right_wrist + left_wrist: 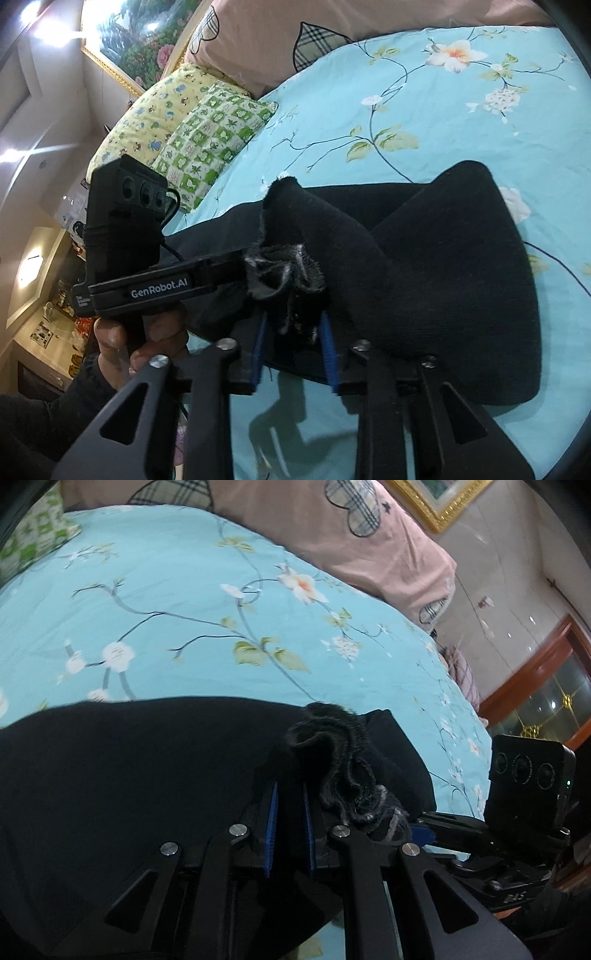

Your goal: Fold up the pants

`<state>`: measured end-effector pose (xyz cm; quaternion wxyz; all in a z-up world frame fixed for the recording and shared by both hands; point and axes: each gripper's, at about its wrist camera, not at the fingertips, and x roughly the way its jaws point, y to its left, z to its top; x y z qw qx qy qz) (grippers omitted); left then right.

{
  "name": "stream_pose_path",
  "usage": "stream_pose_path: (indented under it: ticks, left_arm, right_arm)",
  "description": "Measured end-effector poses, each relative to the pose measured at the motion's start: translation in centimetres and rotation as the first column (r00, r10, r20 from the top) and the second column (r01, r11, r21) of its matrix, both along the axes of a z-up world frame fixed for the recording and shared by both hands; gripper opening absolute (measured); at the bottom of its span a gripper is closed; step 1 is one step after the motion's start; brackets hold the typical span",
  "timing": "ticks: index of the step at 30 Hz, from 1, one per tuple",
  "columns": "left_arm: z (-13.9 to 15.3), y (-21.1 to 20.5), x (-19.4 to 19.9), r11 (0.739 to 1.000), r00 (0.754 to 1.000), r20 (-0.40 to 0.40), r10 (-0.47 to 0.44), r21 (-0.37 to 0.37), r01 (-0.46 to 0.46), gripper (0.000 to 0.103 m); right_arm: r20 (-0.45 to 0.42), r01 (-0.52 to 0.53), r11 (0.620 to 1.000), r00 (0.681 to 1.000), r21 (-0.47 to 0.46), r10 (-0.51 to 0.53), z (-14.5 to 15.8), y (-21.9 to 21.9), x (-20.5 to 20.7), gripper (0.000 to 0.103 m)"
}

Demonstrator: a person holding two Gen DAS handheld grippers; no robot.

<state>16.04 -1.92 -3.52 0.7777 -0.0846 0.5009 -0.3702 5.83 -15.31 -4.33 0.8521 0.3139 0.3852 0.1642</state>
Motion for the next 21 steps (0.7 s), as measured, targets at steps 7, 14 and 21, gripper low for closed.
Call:
stream_pose_path:
  ticks: [7, 14, 21]
  left_arm:
    - [1.0, 3.7, -1.5, 0.993, 0.993, 0.010, 0.118, -0.004, -0.118, 0.023]
    - [1.6, 8.0, -3.8, 0.961, 0.961, 0.009, 0.278, -0.014, -0.278, 0.040]
    - [2.3, 13.5, -6.6, 0.877, 0.878, -0.008, 0.478, -0.052, -0.478, 0.045]
  right_arm:
    - [0.005, -0.035, 0.999, 0.999, -0.003, 0.035, 1.0, 1.0, -0.3, 0.044]
    - [0.062, -0.086, 0.996, 0.994, -0.012, 0.087, 3.5, 1.9, 0.1, 0.045]
    - [0.107, -0.144, 0.988, 0.983, -0.048, 0.148, 5.0, 3.8, 2.1, 0.055]
